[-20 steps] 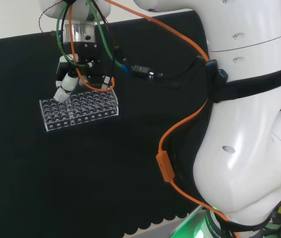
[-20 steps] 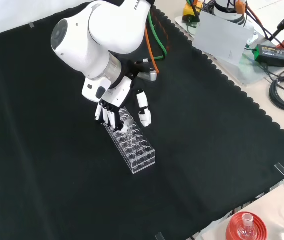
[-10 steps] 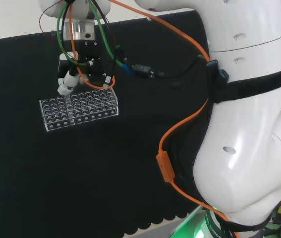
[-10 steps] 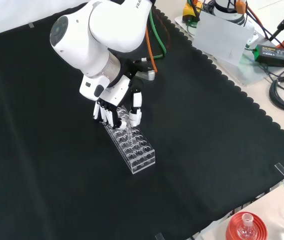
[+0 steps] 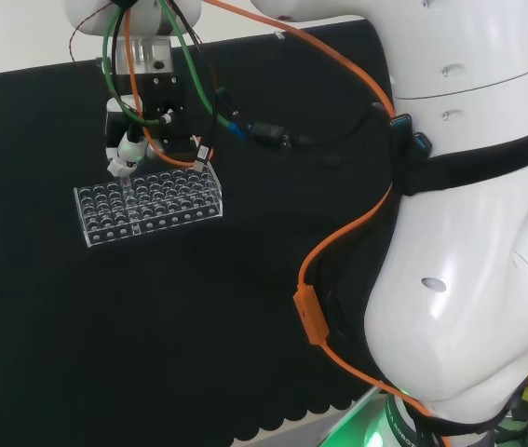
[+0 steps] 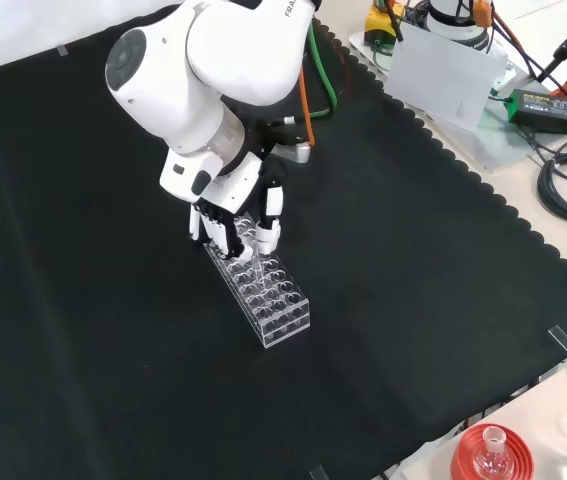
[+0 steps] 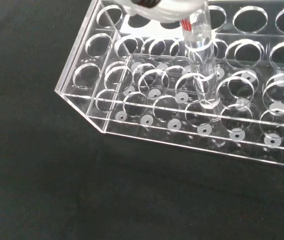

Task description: Pick up the test tube.

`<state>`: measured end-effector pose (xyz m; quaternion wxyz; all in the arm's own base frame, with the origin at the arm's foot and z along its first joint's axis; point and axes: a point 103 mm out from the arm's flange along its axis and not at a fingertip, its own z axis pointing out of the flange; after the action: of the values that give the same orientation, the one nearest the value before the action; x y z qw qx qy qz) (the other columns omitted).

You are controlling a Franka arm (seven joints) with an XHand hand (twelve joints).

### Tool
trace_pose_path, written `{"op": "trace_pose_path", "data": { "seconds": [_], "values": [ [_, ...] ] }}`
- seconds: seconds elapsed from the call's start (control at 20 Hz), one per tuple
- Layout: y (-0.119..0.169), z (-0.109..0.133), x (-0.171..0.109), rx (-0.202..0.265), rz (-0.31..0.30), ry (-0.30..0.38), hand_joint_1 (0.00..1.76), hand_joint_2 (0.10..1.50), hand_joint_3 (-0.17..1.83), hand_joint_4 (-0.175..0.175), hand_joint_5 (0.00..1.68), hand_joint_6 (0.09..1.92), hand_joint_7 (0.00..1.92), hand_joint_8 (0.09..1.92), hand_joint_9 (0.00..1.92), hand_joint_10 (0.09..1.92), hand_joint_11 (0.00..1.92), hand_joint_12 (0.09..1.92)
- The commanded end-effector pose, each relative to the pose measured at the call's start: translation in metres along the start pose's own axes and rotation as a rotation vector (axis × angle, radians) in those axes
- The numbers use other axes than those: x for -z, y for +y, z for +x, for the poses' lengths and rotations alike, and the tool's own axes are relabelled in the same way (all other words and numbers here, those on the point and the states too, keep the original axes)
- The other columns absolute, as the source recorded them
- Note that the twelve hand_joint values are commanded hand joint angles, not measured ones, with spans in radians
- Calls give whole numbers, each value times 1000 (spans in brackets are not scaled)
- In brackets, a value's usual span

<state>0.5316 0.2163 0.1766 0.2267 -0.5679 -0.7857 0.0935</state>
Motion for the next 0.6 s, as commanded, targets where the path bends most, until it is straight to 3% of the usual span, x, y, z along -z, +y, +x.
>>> {"op": "trace_pose_path", "data": {
  "seconds": [0.05,0.6],
  "values": [
    [-1,4,2,8,-22,-16,1361,1064,-65,-175,1096,798,1212,832,1089,667,673,1266],
    [-6,6,11,18,-48,-25,1403,1045,-56,-175,1116,766,1252,846,1103,612,715,1245]
  ]
}}
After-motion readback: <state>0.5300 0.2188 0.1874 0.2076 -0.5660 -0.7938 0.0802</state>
